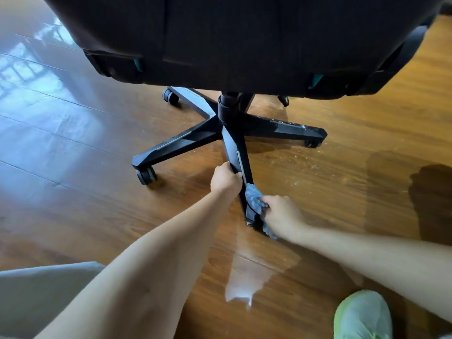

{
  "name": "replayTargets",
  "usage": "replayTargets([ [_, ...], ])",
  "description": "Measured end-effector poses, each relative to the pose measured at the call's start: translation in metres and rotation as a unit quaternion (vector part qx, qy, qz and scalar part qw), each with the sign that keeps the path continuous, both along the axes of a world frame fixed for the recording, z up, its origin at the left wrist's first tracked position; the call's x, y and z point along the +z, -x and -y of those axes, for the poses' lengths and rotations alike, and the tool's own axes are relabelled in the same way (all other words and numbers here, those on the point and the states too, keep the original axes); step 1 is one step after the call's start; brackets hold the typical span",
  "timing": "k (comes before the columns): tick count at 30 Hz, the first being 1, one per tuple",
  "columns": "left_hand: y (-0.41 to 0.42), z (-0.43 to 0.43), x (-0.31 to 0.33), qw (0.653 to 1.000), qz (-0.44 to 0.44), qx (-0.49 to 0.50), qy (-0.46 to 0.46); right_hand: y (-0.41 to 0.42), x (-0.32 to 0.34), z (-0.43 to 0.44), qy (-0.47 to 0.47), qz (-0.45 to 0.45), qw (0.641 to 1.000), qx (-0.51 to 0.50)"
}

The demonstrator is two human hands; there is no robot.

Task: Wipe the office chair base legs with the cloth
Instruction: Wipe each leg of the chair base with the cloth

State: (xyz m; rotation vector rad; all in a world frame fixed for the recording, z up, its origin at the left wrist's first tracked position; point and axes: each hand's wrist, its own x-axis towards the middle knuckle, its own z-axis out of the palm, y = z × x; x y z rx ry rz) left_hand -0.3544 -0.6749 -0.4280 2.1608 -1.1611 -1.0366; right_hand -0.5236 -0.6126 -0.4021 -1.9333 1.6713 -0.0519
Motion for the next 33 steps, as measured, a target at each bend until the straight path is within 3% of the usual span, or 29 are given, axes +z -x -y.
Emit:
replayTargets([
  [3, 0.004, -0.012, 0.014, 0.996, -0.061, 0.026, 0.064, -0.013, 0.016, 0.031, 0.055, -0.002, 0.998, 0.028],
  [6, 0.002, -0.026, 0.033, 0.979, -0.157, 0.025, 0.13, -0.03, 0.035, 0.061, 0.029, 0.031, 0.992, 0.122],
  [9, -0.012, -0.027, 0.047, 0.97, -0.214, -0.017, 0.11, -0.037, 0.054, 0.089, 0.03, 0.117, 0.99, 0.072],
  [12, -0.028, -0.032, 0.051, 0.98, -0.163, -0.041, 0.102, -0.039, 0.058, 0.102, 0.055, 0.183, 0.982, 0.001],
  [14, -0.033, -0.039, 0.048, 0.996, -0.027, -0.029, 0.077, -0.042, 0.054, 0.102, 0.053, 0.181, 0.982, -0.004],
  [16, -0.035, -0.052, 0.044, 0.996, 0.065, 0.055, 0.034, -0.042, 0.046, 0.1, 0.068, 0.143, 0.987, 0.007],
  [18, -0.034, -0.069, 0.036, 0.989, 0.057, 0.137, -0.006, -0.04, 0.037, 0.098, 0.076, 0.106, 0.991, -0.003],
  [20, -0.021, -0.084, 0.026, 0.99, 0.044, 0.131, -0.032, -0.035, 0.025, 0.096, 0.065, 0.072, 0.995, -0.025],
  [24, 0.027, -0.099, 0.007, 0.983, -0.068, 0.15, -0.086, -0.032, 0.0, 0.089, 0.026, 0.058, 0.997, -0.052],
  [29, 0.051, -0.084, 0.006, 0.951, -0.179, 0.237, -0.081, -0.031, -0.021, 0.083, -0.065, 0.224, 0.961, -0.148],
  [33, 0.038, -0.045, 0.012, 0.95, -0.181, 0.246, -0.063, -0.03, -0.034, 0.075, -0.07, 0.28, 0.936, -0.202],
])
